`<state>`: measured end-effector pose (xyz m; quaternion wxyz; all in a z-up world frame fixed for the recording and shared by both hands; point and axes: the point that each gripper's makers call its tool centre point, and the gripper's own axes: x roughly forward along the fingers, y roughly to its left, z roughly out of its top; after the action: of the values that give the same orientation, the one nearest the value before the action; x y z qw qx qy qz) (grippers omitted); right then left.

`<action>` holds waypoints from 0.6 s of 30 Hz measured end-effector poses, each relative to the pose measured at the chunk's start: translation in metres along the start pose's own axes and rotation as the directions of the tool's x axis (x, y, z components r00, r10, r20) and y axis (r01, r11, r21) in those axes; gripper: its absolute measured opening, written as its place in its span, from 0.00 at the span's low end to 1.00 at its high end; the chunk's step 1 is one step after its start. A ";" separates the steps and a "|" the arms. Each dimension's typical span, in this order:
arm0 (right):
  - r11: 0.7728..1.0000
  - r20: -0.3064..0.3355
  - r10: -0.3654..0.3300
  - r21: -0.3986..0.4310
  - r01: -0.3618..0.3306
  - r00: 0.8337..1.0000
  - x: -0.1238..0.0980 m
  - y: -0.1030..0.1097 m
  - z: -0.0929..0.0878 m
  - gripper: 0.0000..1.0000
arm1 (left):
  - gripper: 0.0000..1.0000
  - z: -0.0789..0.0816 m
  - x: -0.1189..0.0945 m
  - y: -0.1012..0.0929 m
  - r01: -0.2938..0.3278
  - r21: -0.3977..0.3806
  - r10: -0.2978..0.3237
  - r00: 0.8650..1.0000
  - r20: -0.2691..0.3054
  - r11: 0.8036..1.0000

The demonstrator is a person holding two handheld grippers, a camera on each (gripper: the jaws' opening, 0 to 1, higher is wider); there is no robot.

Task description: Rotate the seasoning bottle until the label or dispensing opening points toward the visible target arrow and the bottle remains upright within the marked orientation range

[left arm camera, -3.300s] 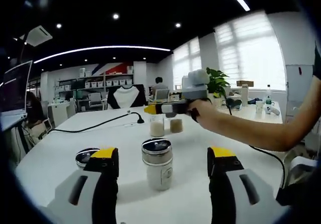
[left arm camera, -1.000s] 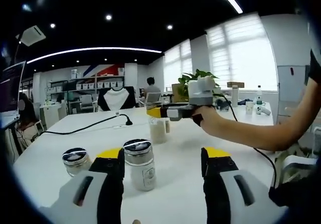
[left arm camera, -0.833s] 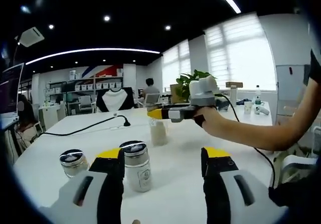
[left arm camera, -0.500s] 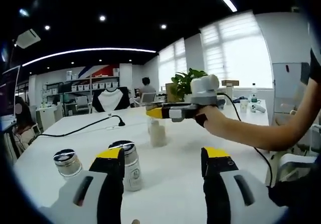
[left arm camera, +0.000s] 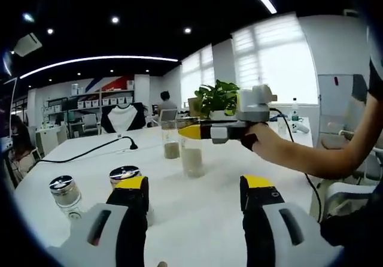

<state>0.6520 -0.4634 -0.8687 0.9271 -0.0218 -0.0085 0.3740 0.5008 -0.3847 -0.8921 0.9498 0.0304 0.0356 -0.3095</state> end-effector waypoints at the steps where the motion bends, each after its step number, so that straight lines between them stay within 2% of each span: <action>1: 1.000 -0.003 0.001 -0.003 -0.001 1.000 -0.002 0.001 0.000 0.36 | 0.65 0.000 0.001 -0.001 0.002 -0.002 -0.002 1.000 -0.001 1.000; 11: 1.000 0.004 0.023 0.002 -0.023 1.000 -0.021 0.016 0.003 0.36 | 0.65 -0.002 0.004 -0.012 0.030 0.011 -0.030 0.999 -0.014 0.999; 18: 0.998 0.012 0.058 0.019 -0.058 0.998 -0.033 0.030 0.004 0.36 | 0.65 -0.001 0.006 -0.013 0.027 0.019 -0.027 0.999 -0.018 0.999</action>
<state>0.6072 -0.4649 -0.8658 0.9160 -0.0108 -0.0097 0.4009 0.4978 -0.3987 -0.8945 0.9448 0.0417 0.0417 -0.3222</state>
